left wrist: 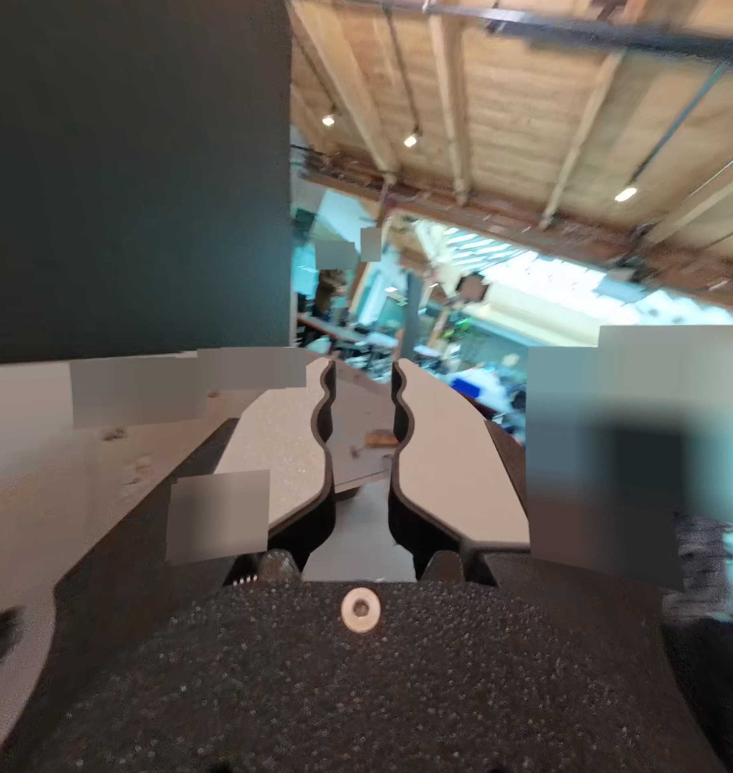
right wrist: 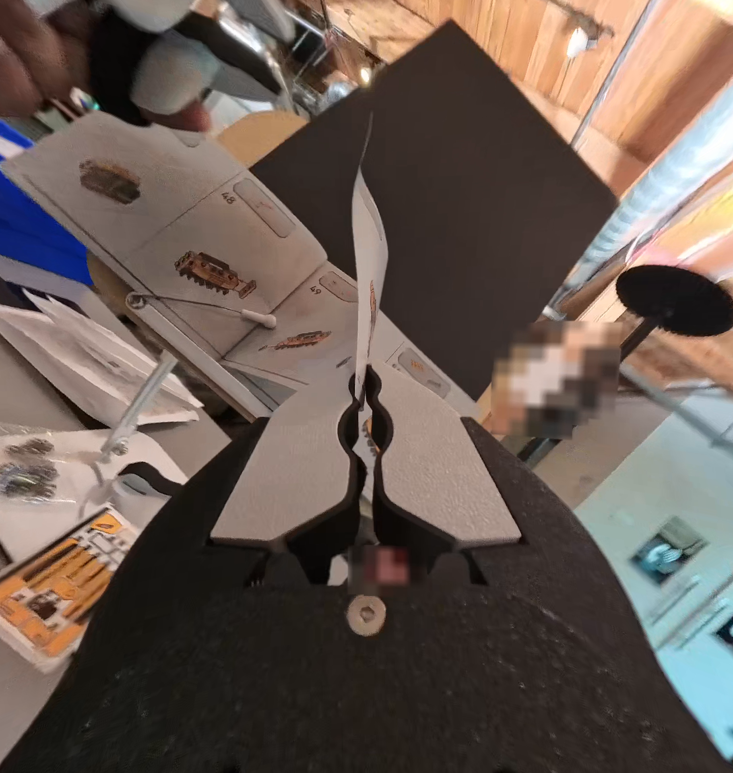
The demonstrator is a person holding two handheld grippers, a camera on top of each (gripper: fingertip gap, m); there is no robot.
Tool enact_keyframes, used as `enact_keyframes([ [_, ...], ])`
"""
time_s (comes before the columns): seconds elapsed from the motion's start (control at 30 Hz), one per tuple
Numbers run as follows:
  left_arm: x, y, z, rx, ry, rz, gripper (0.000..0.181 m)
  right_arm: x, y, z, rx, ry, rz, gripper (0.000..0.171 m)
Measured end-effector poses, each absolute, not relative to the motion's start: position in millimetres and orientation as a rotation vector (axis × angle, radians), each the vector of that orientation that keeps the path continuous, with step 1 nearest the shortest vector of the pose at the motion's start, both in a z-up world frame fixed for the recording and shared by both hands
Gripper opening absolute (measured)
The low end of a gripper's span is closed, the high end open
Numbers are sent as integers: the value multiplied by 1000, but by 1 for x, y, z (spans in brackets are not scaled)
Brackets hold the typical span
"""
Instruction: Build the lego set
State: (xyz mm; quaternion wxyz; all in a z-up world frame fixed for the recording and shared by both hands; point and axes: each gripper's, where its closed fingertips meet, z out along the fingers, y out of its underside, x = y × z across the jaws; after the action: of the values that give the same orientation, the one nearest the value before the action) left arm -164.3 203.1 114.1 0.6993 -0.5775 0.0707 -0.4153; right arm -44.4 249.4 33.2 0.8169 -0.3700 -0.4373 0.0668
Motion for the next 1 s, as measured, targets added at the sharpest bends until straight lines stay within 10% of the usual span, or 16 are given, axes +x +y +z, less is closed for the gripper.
enact_keyframes([
  [0.03,-171,204,109,-1337,180,-814,22,-43,252,34,-825,-920,195,0],
  [0.53,-189,268,-26,-1798,585,596,7,-33,263,28,-1123,-786,750,0],
  [1.0,-213,249,-3,-1666,271,312,2,-69,219,42,-1054,-926,770,0],
])
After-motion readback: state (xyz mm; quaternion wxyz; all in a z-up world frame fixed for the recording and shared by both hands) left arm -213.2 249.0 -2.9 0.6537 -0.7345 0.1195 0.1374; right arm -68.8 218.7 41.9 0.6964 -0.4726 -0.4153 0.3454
